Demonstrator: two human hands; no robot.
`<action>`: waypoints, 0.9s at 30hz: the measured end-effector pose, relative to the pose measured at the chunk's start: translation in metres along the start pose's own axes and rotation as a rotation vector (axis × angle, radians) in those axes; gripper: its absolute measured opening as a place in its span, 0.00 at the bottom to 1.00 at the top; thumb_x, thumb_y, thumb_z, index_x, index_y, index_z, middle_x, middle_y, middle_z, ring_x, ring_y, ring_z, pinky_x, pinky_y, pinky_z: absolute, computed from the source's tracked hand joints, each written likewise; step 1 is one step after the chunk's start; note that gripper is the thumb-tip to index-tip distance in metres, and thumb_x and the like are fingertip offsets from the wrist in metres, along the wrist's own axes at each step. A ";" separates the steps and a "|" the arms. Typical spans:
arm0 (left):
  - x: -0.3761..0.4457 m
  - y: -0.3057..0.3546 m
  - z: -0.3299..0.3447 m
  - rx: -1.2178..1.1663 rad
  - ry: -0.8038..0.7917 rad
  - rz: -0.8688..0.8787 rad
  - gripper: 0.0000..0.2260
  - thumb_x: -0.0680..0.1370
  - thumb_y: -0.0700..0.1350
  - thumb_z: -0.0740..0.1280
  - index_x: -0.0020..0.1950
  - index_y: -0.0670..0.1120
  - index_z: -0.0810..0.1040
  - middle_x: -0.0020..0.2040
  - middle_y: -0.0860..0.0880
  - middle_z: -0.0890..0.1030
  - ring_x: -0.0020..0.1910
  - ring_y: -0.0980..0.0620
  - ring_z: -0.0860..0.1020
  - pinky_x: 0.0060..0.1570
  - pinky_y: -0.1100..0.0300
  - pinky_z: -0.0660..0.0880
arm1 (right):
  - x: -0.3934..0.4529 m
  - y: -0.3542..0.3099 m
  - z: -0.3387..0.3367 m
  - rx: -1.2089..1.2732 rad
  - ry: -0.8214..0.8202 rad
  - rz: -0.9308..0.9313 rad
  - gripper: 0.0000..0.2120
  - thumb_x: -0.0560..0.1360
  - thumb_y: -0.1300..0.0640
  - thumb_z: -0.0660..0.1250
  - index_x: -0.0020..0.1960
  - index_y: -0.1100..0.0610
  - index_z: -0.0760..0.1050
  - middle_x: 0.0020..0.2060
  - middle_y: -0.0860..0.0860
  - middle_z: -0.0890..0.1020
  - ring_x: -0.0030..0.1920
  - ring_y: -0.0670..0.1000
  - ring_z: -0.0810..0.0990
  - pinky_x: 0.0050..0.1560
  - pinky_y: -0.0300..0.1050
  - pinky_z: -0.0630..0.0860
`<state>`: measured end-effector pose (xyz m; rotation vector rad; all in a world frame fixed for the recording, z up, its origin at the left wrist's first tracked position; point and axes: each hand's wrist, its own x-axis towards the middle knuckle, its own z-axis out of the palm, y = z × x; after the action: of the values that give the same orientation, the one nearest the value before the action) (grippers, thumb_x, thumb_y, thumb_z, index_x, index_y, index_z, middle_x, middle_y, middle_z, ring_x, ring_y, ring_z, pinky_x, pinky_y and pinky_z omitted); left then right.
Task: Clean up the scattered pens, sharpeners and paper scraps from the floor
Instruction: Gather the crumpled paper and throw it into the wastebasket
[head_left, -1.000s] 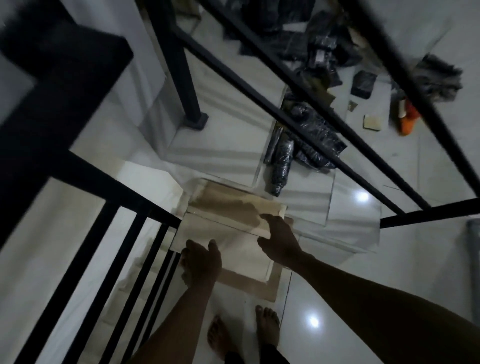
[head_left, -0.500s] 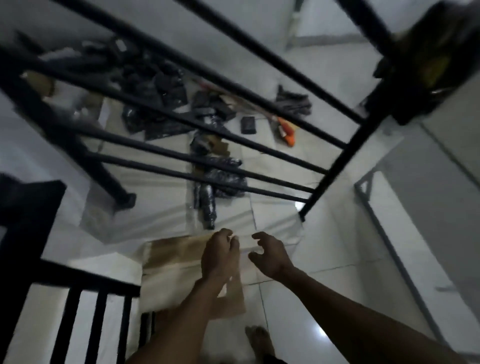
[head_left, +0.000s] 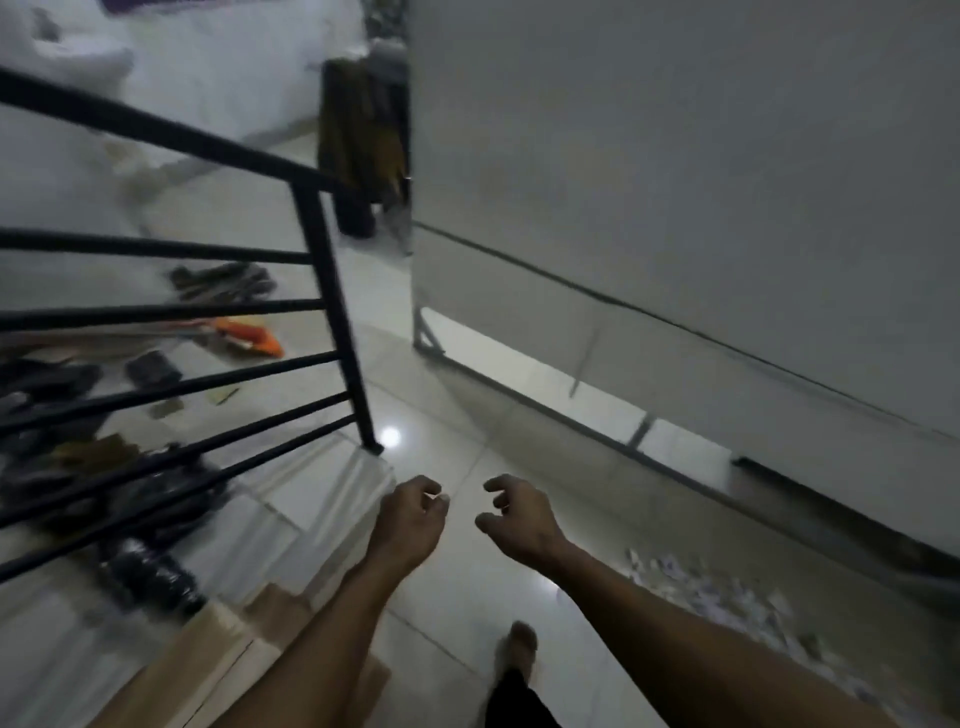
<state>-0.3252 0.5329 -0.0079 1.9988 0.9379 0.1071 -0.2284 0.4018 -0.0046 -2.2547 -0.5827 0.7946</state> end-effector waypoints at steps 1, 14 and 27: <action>-0.001 0.009 0.011 0.010 -0.033 0.031 0.11 0.78 0.47 0.65 0.58 0.44 0.78 0.50 0.45 0.82 0.47 0.48 0.80 0.50 0.54 0.78 | -0.008 0.013 -0.011 0.020 0.035 0.030 0.24 0.72 0.56 0.69 0.67 0.55 0.72 0.58 0.55 0.79 0.53 0.48 0.76 0.48 0.38 0.71; -0.022 0.108 0.185 0.160 -0.403 0.206 0.12 0.78 0.48 0.64 0.59 0.45 0.77 0.50 0.47 0.81 0.46 0.50 0.81 0.51 0.55 0.78 | -0.079 0.181 -0.111 0.220 0.254 0.335 0.23 0.72 0.56 0.69 0.67 0.54 0.72 0.59 0.54 0.77 0.52 0.48 0.76 0.47 0.38 0.71; 0.000 0.107 0.345 0.250 -0.524 0.056 0.10 0.77 0.45 0.67 0.56 0.43 0.79 0.46 0.46 0.81 0.45 0.46 0.81 0.49 0.57 0.76 | -0.055 0.338 -0.158 0.265 0.185 0.516 0.23 0.72 0.57 0.70 0.66 0.54 0.72 0.56 0.55 0.79 0.54 0.51 0.77 0.50 0.40 0.72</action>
<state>-0.1225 0.2611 -0.1312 2.1259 0.5757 -0.5041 -0.0994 0.0708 -0.1319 -2.2147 0.1962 0.8344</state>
